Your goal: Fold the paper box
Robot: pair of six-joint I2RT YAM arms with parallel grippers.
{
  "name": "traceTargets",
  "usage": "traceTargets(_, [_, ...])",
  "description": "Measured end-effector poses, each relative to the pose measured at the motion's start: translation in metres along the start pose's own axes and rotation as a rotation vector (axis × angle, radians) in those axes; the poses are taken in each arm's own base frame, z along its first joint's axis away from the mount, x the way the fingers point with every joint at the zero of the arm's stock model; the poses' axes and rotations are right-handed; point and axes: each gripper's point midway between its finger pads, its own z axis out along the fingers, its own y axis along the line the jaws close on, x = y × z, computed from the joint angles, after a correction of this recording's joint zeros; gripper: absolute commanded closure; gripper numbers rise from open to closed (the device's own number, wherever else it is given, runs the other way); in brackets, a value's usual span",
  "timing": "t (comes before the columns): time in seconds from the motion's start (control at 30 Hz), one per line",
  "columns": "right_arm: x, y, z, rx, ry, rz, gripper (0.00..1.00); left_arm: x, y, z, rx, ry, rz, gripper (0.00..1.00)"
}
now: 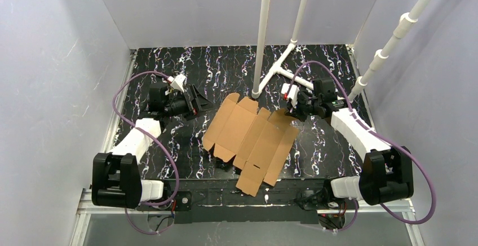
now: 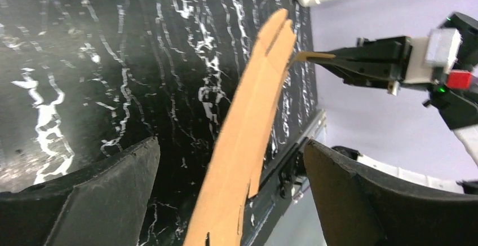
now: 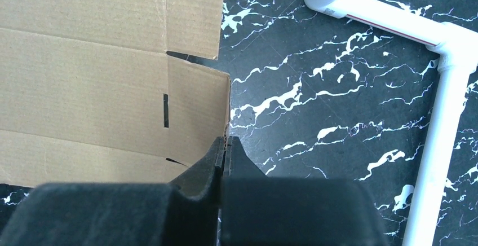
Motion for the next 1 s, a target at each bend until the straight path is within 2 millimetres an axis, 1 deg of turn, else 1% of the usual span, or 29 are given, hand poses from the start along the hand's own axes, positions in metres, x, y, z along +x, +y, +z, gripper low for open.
traceTargets(0.2, [-0.008,0.001,-0.001,-0.014,-0.031,0.016,0.99,0.012,-0.017,0.004,0.123,0.074,-0.015,0.02])
traceTargets(0.3, [-0.010,-0.001,-0.001,-0.008,-0.039,0.032,0.99,0.026,-0.020,0.010,0.157,0.126,-0.035,0.08])
traceTargets(0.37, [-0.010,-0.002,-0.001,-0.003,-0.041,0.045,0.99,0.038,-0.024,0.012,0.175,0.163,-0.043,0.19])
traceTargets(0.43, [-0.008,-0.003,-0.001,-0.001,-0.041,0.061,0.99,0.045,-0.029,0.014,0.193,0.192,-0.046,0.29])
traceTargets(0.47, [-0.009,-0.003,-0.001,-0.001,-0.042,0.068,0.99,0.048,-0.030,0.015,0.199,0.200,-0.045,0.36])
traceTargets(0.53, [-0.009,-0.004,-0.001,0.004,-0.046,0.081,0.99,0.052,-0.031,0.017,0.205,0.215,-0.049,0.56])
traceTargets(0.57, [-0.009,-0.005,-0.001,0.006,-0.048,0.085,0.99,0.053,-0.031,0.018,0.206,0.222,-0.056,0.74])
traceTargets(0.63, [-0.009,-0.007,0.001,0.010,-0.050,0.098,0.99,0.058,-0.033,0.020,0.207,0.238,-0.061,0.90])
traceTargets(0.67, [-0.007,-0.008,0.003,0.009,-0.047,0.110,0.99,0.061,-0.036,0.021,0.210,0.246,-0.063,0.97])
traceTargets(0.7, [-0.005,-0.008,0.005,0.009,-0.040,0.123,0.99,0.064,-0.039,0.023,0.216,0.255,-0.052,1.00])
traceTargets(0.8, [0.003,-0.010,0.010,0.009,-0.019,0.171,0.99,0.068,-0.043,0.025,0.212,0.255,-0.042,1.00])
traceTargets(0.87, [0.007,-0.011,0.016,0.009,-0.003,0.206,0.99,0.067,-0.044,0.026,0.193,0.233,-0.018,1.00])
traceTargets(1.0, [0.010,-0.011,0.028,0.007,0.021,0.263,0.99,0.067,-0.046,0.028,0.108,0.226,0.071,1.00])
